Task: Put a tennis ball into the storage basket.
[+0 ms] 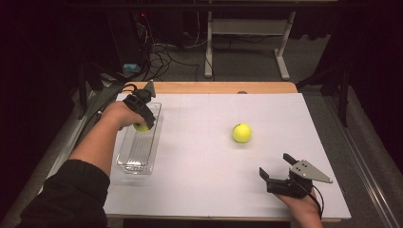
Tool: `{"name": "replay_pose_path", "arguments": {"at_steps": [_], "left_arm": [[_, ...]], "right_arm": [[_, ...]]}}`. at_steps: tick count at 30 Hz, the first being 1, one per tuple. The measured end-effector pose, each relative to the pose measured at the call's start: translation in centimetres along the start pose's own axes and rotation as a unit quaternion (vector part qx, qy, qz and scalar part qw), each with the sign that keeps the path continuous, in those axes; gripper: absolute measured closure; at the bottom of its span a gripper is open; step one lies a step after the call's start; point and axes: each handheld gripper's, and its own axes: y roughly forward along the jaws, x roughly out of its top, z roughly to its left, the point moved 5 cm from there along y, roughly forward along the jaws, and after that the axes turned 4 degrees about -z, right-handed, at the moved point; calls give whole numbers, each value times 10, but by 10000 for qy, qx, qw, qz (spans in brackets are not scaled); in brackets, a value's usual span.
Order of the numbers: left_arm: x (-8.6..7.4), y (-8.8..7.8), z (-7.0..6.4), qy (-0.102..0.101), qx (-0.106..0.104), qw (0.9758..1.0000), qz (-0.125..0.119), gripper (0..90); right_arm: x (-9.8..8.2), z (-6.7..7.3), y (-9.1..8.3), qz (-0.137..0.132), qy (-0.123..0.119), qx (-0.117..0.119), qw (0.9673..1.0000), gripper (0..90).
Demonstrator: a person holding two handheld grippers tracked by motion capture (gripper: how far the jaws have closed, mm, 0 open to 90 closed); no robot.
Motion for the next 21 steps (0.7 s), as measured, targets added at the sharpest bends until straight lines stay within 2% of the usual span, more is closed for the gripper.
{"name": "replay_pose_path", "arguments": {"at_steps": [9, 21], "left_arm": [[1, 2, 4, -118, -60, 9999, -43, 263], [2, -2, 1, -24, -78, 9999, -122, 260]], "right_arm": [[-1, 0, 0, 17, -2, 4, 10000, 6], [-1, 0, 1, 21, 8, 25, 10000, 7]]}}
